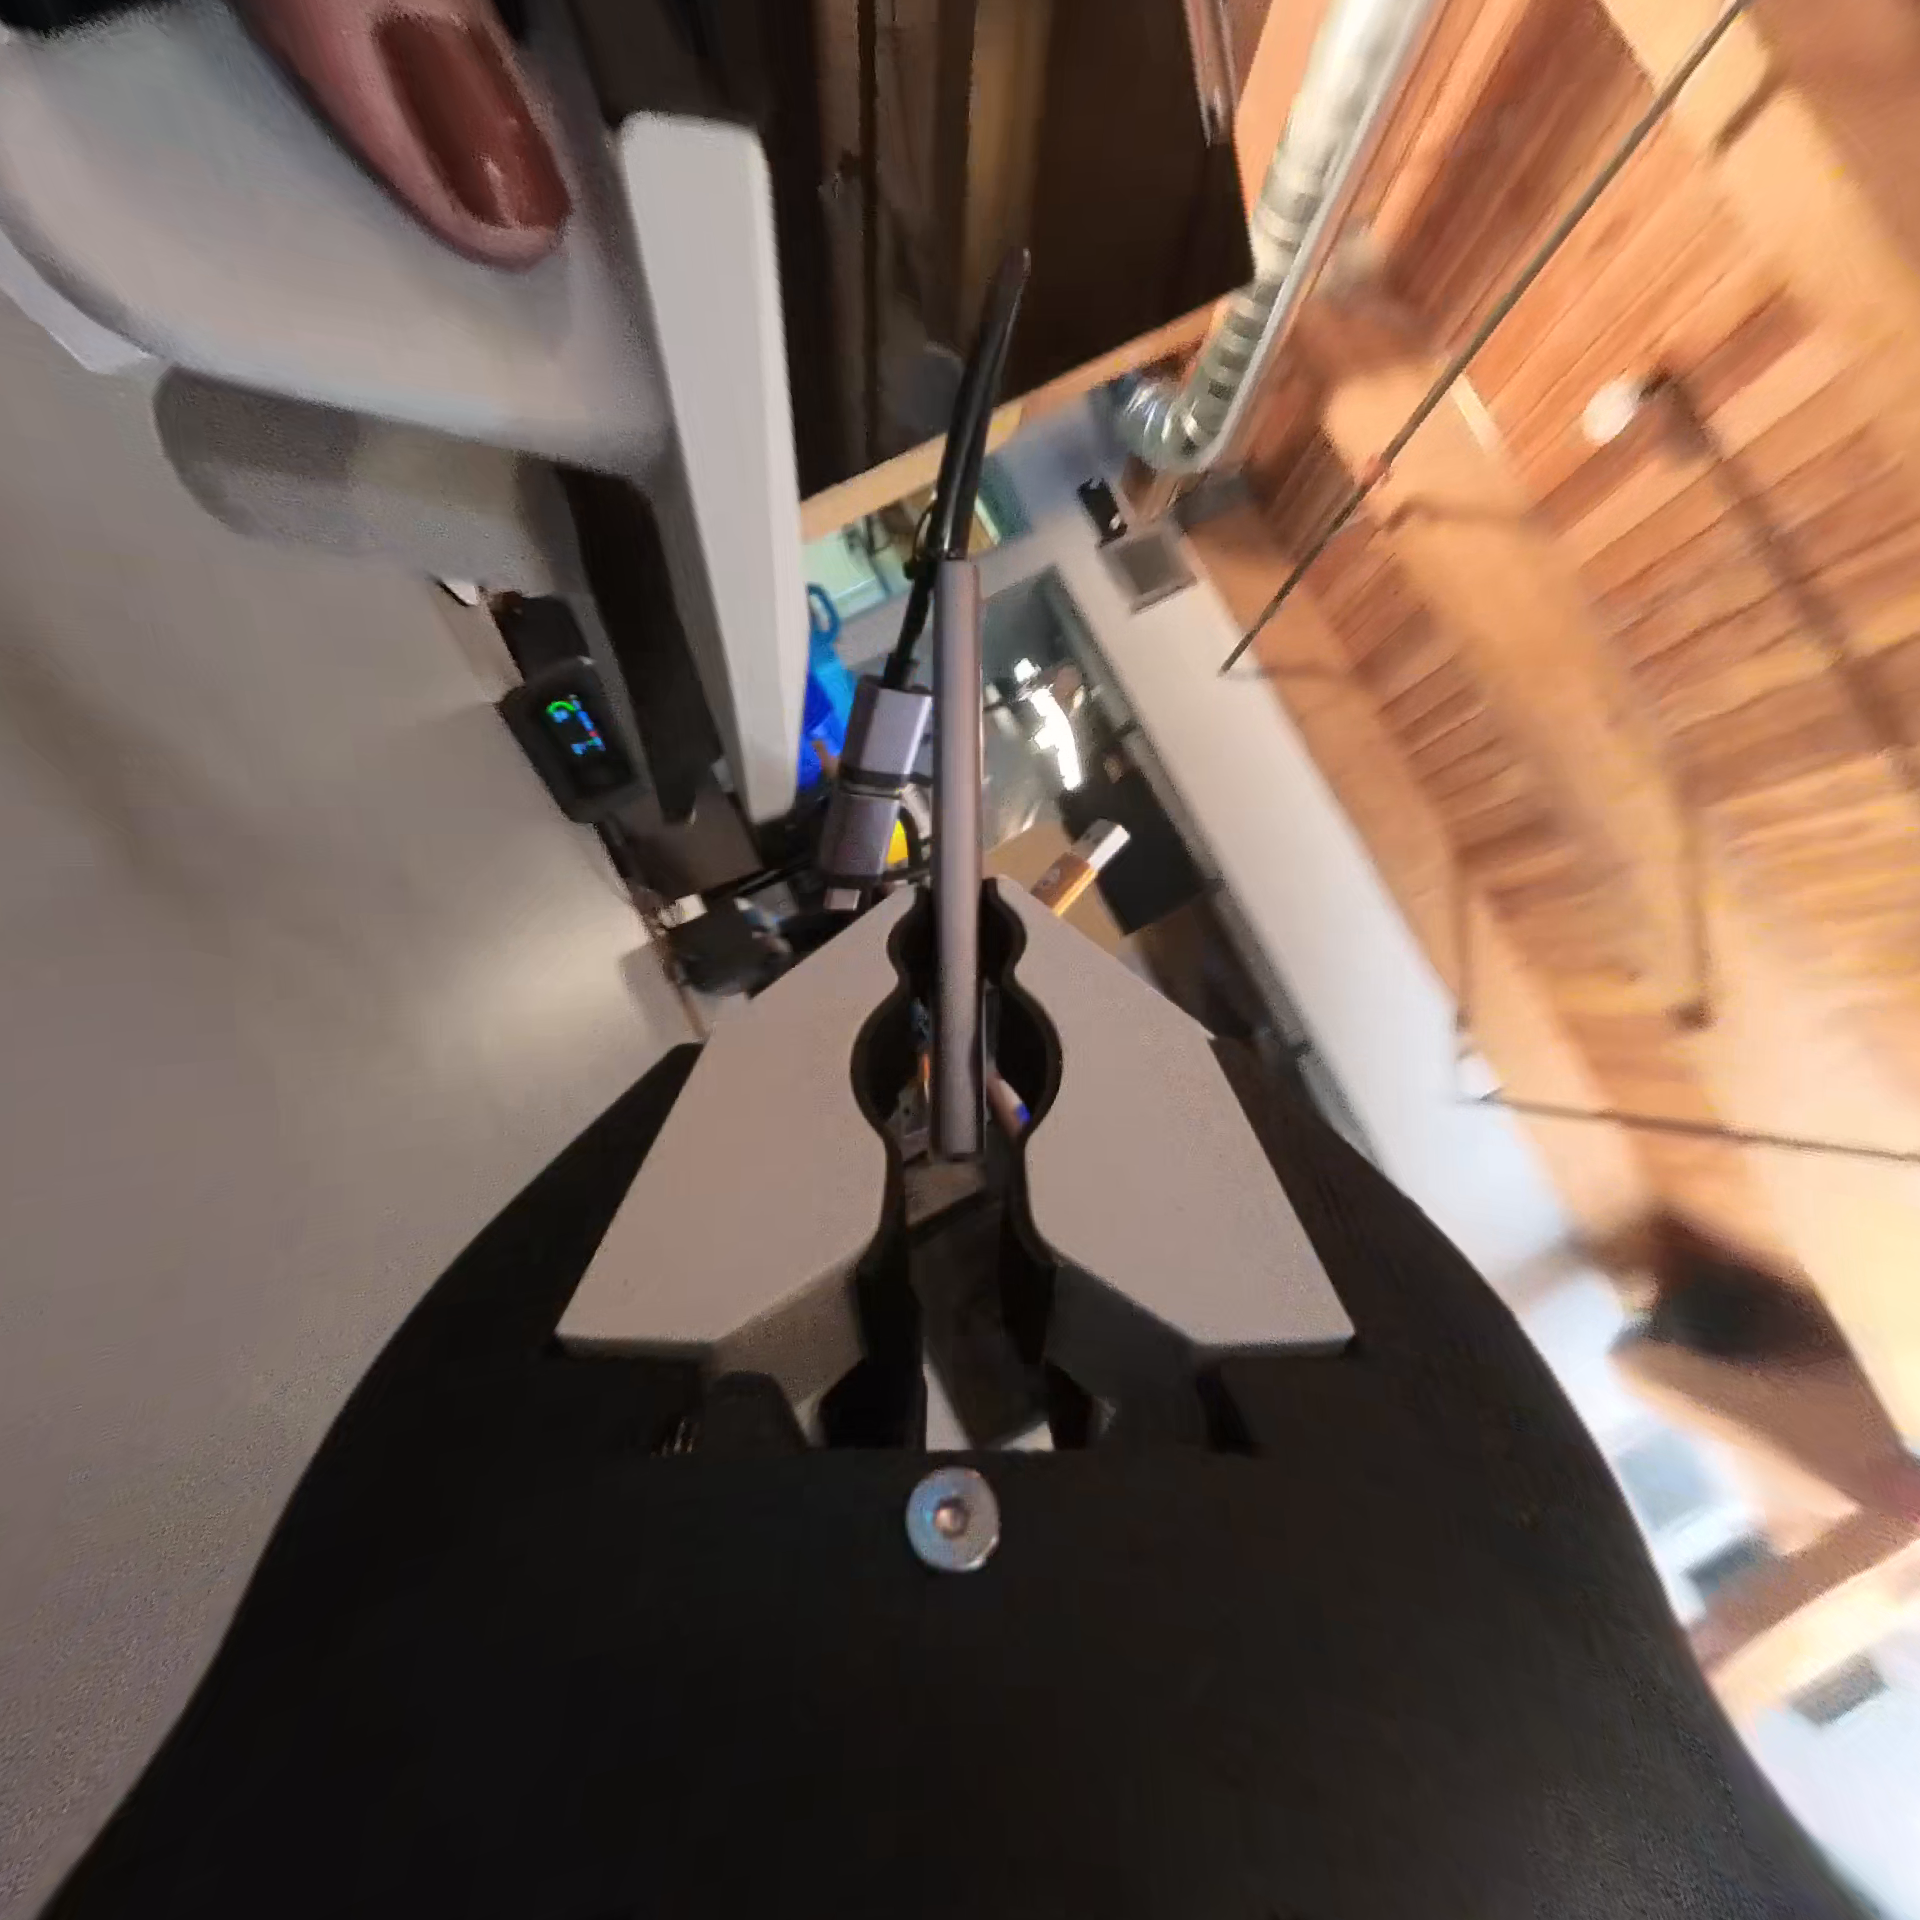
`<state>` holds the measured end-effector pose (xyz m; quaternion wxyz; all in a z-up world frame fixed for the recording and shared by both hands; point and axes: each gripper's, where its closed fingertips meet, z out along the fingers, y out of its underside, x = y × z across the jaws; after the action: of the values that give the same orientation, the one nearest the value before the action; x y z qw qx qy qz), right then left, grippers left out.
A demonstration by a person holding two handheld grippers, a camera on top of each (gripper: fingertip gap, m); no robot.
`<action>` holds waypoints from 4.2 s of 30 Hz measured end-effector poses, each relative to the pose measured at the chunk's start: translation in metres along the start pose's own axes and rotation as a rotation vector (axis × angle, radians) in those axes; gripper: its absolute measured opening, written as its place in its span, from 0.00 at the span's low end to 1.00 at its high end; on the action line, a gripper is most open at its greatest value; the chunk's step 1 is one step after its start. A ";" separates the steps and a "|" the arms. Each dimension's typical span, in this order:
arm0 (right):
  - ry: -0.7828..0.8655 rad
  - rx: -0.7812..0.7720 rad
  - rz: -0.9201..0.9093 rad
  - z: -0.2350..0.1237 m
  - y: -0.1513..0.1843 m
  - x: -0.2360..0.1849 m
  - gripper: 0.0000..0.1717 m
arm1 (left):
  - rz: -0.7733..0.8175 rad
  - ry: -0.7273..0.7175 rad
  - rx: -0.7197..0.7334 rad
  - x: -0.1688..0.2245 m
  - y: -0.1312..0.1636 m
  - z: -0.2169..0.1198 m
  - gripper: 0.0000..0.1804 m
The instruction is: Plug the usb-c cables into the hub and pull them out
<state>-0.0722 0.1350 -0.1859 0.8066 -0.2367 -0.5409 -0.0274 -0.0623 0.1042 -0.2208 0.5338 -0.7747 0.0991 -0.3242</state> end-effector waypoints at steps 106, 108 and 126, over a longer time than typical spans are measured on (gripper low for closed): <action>-0.759 0.261 1.822 -0.012 -0.024 -0.031 0.02 | -0.026 0.658 0.021 0.009 0.012 0.000 0.05; -0.760 0.264 1.827 -0.013 -0.024 -0.031 0.01 | 0.032 0.617 0.030 0.009 0.013 0.001 0.05; -0.643 0.224 1.783 -0.008 -0.019 -0.030 0.01 | 0.092 0.587 0.068 -0.002 0.007 -0.002 0.04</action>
<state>-0.0835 0.1082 -0.2078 0.3613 -0.4793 -0.3567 0.7159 -0.0632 0.1009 -0.2270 0.5219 -0.6245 0.2731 -0.5129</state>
